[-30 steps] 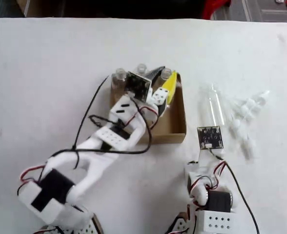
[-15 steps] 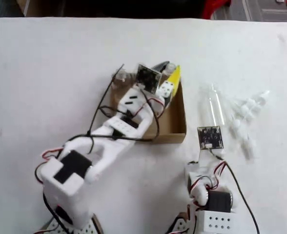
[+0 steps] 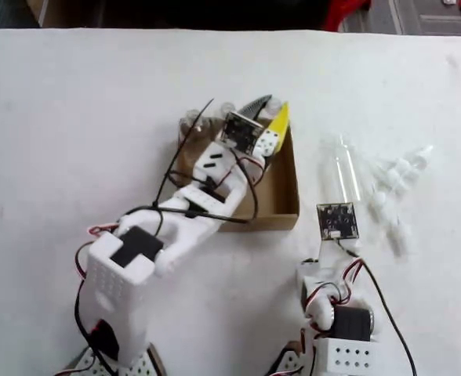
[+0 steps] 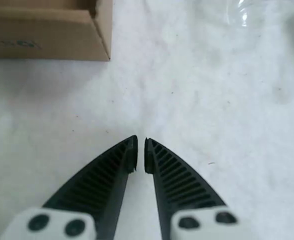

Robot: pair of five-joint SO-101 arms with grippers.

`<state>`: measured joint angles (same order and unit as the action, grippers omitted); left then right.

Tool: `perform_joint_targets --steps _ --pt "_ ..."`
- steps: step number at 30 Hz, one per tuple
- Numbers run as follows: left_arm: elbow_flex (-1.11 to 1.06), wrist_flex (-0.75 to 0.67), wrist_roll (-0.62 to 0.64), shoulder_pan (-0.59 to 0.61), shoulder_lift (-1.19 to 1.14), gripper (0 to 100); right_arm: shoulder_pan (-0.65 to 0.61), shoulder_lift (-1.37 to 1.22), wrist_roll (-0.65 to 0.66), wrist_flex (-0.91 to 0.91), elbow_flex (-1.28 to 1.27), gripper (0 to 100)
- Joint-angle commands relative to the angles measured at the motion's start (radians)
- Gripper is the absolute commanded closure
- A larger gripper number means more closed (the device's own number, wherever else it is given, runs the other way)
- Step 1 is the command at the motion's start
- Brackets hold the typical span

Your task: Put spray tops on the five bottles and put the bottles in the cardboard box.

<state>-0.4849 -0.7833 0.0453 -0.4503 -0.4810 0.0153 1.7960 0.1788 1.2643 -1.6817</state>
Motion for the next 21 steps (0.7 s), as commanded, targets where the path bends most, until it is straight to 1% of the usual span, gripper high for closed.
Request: perform_joint_targets --steps 1,9,11,17,21 --pt "0.061 -0.028 0.025 0.018 0.015 98 0.008 0.005 -0.005 0.005 -0.009 98.2" --pt "0.034 -0.026 0.018 0.010 0.018 98 0.008 0.005 -0.005 0.005 -0.009 98.2" --pt "0.032 -0.025 0.017 0.007 0.018 96 0.008 0.005 -0.005 0.005 -0.009 98.2" --pt "0.034 0.115 0.032 0.007 0.062 84 0.008 0.005 -0.005 0.005 -0.009 98.2" --pt "0.038 0.219 0.123 0.016 0.133 81 0.008 0.005 -0.005 0.005 -0.009 98.2"
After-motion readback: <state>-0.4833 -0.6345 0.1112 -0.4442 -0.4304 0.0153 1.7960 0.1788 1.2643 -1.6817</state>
